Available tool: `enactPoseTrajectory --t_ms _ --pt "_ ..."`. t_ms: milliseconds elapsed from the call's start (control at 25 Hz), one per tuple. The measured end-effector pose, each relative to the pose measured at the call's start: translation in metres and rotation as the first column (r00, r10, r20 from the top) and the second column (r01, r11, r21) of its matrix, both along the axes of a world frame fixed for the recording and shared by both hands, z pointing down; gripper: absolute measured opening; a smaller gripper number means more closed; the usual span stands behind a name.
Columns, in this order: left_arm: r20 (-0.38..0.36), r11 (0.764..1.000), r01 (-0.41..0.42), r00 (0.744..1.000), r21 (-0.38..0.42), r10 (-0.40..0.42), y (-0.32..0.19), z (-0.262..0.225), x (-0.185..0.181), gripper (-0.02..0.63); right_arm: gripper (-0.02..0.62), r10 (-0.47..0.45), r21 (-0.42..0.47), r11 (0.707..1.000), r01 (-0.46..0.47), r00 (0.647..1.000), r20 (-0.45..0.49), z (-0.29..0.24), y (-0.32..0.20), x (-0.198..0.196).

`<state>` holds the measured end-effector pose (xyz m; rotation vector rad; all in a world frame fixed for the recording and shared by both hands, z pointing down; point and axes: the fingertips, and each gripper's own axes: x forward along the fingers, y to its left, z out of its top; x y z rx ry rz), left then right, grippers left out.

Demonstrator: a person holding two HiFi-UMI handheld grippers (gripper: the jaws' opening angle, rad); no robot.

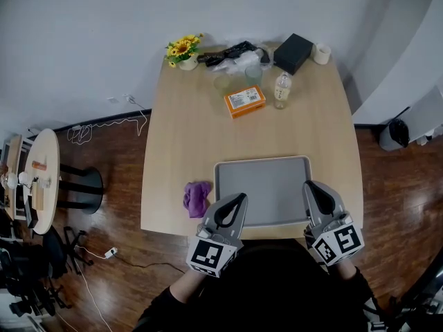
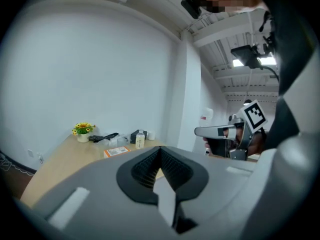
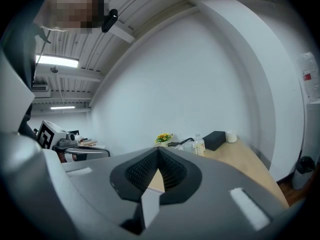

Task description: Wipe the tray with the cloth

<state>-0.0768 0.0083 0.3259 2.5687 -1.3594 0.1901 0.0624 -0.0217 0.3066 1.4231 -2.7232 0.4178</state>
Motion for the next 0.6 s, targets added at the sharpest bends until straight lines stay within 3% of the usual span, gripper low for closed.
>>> enactPoseTrajectory --t_ms 600 --pt "0.016 1.0 0.003 1.0 0.0 -0.003 0.0011 0.0024 0.0008 0.003 0.002 -0.008 0.005 1.0 0.008 1.0 -0.003 -0.0004 0.0012 -0.0004"
